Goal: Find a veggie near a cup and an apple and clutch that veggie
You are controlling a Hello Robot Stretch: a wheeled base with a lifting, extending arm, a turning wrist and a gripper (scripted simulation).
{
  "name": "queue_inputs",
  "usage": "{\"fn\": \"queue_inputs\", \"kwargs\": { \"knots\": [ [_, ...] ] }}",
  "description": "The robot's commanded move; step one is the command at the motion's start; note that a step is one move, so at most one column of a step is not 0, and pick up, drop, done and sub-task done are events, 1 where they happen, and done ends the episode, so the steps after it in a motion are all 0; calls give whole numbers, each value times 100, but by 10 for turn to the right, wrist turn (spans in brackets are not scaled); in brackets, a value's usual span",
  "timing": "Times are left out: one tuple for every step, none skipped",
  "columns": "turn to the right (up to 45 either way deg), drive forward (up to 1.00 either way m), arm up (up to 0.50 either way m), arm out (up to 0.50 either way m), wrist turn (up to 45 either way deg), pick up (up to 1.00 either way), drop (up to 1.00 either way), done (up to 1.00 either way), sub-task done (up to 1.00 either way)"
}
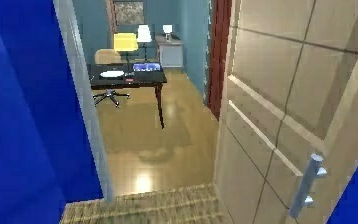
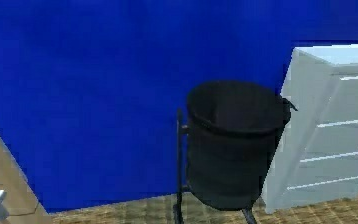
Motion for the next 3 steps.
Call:
{"fn": "queue_inputs", "kwargs": {
  "knots": [
    [0, 100, 0, 0, 0, 0, 0, 0, 0],
    [-150, 0, 0, 0, 0, 0, 0, 0, 0],
    [0, 20, 0, 0, 0, 0, 0, 0, 0]
  ]
}}
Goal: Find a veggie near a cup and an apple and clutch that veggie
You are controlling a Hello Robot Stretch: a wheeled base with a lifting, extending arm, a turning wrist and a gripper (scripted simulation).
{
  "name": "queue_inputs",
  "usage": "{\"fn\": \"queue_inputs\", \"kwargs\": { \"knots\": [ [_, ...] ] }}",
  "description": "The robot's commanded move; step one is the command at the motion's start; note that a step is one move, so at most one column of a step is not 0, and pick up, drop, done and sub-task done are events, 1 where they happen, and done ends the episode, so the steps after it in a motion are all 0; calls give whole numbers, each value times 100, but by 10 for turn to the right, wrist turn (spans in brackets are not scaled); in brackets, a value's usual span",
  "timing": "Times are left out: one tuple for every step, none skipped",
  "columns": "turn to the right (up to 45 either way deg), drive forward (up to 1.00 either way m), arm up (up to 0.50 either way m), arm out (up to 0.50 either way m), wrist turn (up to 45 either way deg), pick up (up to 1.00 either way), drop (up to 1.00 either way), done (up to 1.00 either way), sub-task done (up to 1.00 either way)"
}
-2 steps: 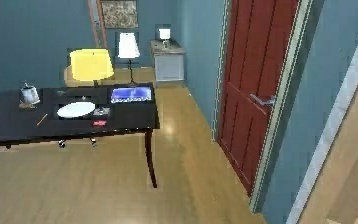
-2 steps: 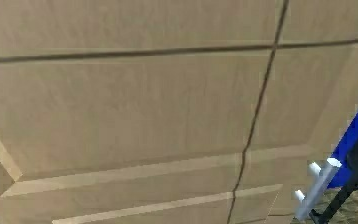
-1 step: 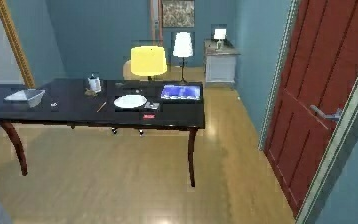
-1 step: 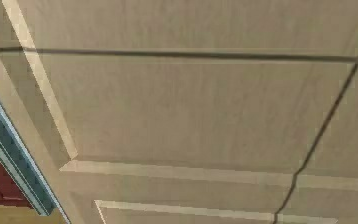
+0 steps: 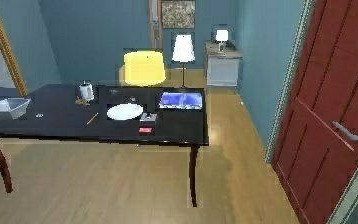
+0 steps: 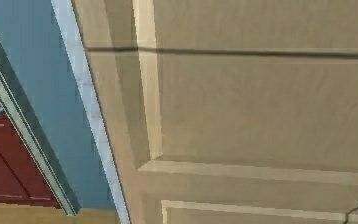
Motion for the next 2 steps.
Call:
{"fn": "queue_inputs", "kwargs": {
  "knots": [
    [30, 0, 0, 0, 0, 0, 0, 0, 0],
    [0, 30, 0, 0, 0, 0, 0, 0, 0]
  ]
}}
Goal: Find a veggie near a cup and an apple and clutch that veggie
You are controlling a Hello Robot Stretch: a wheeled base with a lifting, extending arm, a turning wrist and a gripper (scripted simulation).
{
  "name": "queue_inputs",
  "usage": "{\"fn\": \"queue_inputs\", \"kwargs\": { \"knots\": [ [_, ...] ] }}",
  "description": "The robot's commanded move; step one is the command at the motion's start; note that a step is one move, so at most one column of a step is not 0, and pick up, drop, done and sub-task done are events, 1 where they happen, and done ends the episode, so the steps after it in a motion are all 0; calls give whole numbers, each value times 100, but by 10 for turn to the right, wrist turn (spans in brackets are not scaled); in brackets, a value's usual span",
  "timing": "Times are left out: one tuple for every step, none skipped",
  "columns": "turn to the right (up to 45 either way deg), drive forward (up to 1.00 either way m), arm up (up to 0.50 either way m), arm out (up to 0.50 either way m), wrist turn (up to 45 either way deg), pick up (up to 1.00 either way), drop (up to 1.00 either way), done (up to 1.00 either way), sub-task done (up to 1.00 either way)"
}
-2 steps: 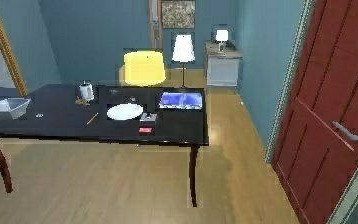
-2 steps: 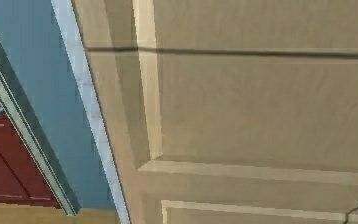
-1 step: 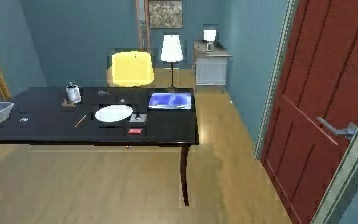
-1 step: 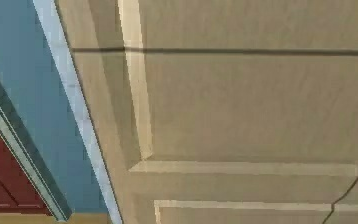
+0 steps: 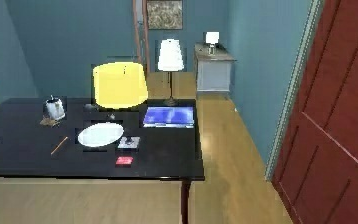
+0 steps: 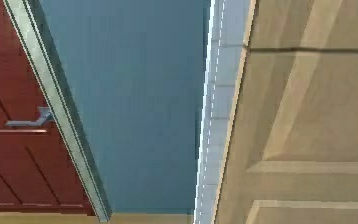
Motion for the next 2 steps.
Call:
{"fn": "queue_inputs", "kwargs": {
  "knots": [
    [-300, 0, 0, 0, 0, 0, 0, 0, 0],
    [0, 55, 0, 0, 0, 0, 0, 0, 0]
  ]
}}
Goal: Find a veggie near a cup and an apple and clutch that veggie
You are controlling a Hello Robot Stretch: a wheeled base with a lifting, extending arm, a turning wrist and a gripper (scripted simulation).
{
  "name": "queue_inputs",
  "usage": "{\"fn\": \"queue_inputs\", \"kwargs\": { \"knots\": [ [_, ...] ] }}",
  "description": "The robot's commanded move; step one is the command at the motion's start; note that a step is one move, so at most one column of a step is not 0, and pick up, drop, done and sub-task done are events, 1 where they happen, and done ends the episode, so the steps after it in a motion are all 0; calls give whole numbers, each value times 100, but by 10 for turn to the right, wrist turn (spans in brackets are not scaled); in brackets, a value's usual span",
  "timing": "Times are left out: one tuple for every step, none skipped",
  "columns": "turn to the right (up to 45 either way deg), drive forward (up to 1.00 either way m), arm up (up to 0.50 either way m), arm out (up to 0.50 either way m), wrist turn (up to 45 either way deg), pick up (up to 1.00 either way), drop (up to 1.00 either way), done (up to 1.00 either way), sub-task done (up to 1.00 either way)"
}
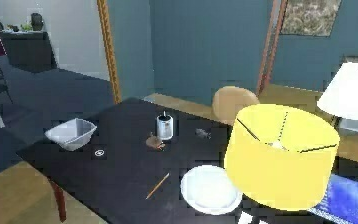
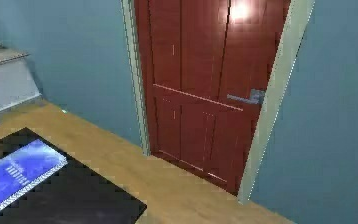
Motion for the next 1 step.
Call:
{"fn": "queue_inputs", "kwargs": {
  "knots": [
    [-450, 0, 0, 0, 0, 0, 0, 0, 0]
  ]
}}
